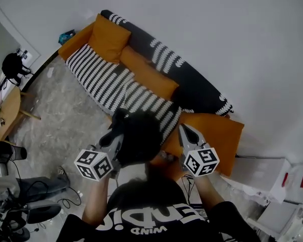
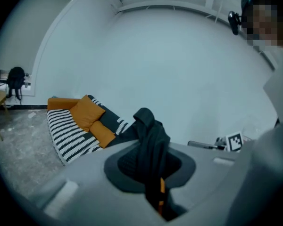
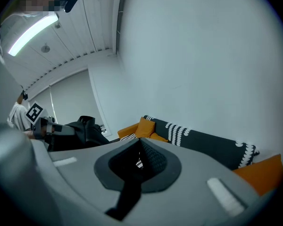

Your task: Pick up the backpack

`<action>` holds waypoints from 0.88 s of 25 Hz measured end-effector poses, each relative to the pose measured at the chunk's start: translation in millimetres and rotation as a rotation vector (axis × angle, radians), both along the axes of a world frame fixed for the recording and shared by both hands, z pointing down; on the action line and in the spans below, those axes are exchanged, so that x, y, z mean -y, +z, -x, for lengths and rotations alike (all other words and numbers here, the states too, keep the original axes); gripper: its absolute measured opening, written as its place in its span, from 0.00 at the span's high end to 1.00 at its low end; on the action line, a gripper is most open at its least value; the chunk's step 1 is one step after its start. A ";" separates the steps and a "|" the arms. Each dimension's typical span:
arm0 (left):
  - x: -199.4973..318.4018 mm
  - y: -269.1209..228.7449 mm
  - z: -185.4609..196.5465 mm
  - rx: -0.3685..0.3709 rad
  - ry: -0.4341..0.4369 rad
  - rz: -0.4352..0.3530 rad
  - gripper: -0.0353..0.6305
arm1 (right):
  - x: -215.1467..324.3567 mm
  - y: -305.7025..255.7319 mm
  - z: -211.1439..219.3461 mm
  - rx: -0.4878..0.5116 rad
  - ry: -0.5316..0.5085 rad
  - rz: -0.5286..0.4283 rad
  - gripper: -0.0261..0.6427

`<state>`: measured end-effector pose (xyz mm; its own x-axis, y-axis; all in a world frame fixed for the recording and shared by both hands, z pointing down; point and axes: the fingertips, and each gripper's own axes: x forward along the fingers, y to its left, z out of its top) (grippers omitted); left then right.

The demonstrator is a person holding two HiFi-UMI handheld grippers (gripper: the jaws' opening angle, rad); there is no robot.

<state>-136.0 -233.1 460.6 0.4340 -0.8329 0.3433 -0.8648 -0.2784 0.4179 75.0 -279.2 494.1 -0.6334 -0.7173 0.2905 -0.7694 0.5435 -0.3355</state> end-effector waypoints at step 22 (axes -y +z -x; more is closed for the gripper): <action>-253.0 11.5 34.0 -0.007 -0.010 0.047 0.88 | -263.6 -17.2 4.9 -0.100 0.029 0.001 0.96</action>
